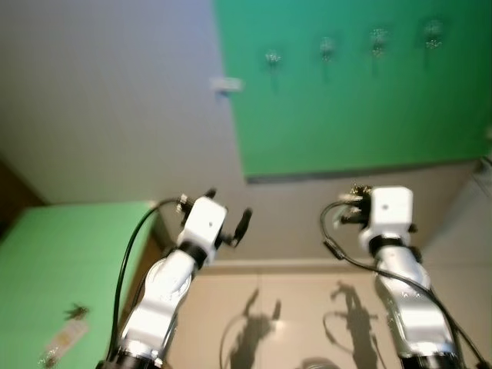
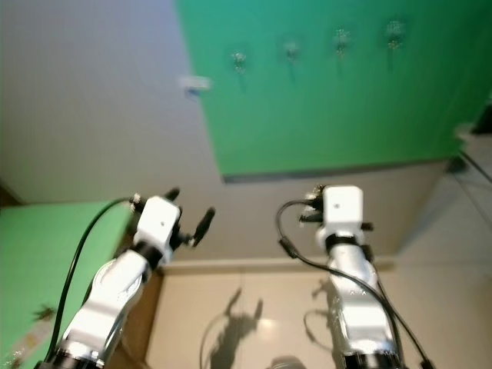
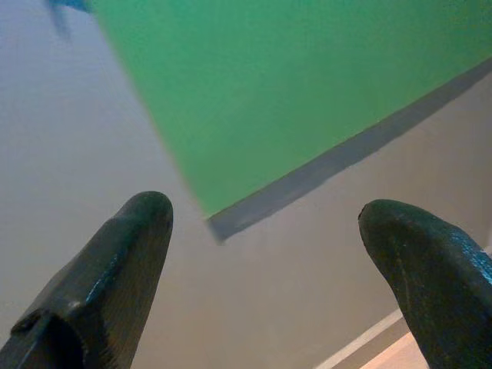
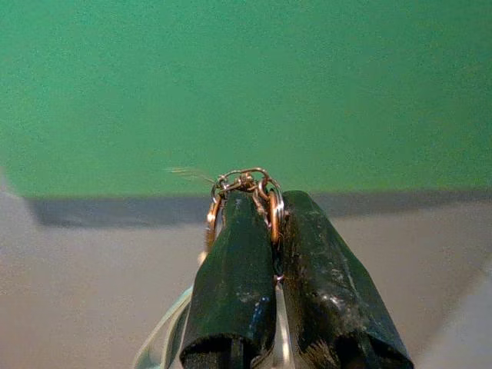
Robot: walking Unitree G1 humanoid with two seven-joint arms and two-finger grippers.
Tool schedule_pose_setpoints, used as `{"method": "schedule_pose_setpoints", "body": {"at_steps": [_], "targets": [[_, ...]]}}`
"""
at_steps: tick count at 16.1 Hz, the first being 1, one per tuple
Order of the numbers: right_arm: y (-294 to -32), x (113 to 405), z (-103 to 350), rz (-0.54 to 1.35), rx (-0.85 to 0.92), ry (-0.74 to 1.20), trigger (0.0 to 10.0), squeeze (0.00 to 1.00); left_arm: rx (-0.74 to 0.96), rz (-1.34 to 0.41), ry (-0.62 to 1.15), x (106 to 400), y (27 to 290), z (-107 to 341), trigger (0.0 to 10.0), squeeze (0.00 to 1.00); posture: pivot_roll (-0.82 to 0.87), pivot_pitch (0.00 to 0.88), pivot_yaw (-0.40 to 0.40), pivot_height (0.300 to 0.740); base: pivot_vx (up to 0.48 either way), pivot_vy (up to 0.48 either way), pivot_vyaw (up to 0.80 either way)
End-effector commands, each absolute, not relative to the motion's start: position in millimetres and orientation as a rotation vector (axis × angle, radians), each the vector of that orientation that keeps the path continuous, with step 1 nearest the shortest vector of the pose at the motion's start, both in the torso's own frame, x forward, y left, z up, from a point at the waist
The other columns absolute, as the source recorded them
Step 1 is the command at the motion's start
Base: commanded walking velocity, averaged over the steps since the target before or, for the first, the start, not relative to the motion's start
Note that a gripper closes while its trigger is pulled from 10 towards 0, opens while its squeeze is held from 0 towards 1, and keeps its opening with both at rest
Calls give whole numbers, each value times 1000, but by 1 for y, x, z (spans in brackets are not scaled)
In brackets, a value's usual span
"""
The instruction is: Hang keys on a hook
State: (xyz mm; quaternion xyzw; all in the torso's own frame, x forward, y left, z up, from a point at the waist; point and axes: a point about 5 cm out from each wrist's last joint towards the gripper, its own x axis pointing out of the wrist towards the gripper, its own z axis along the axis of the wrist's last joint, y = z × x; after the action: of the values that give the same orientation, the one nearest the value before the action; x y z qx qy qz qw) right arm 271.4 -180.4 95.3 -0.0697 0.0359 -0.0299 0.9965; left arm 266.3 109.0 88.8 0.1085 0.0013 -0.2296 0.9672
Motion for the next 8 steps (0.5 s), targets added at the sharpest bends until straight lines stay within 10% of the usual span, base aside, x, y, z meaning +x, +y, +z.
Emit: {"method": "schedule_pose_setpoints", "body": {"at_steps": [1, 8], "targets": [[-166, 275, 100, -14, -117, 52, 0, 0, 222, -430, 39, 266, 121, 83, 10000, 0, -229, 37, 135, 720, 364, -311, 0], [-159, 272, 93, 27, -84, 55, 0, 0, 193, -403, 19, 272, 125, 87, 10000, 0, -225, 30, 135, 720, 366, -306, 0]]}}
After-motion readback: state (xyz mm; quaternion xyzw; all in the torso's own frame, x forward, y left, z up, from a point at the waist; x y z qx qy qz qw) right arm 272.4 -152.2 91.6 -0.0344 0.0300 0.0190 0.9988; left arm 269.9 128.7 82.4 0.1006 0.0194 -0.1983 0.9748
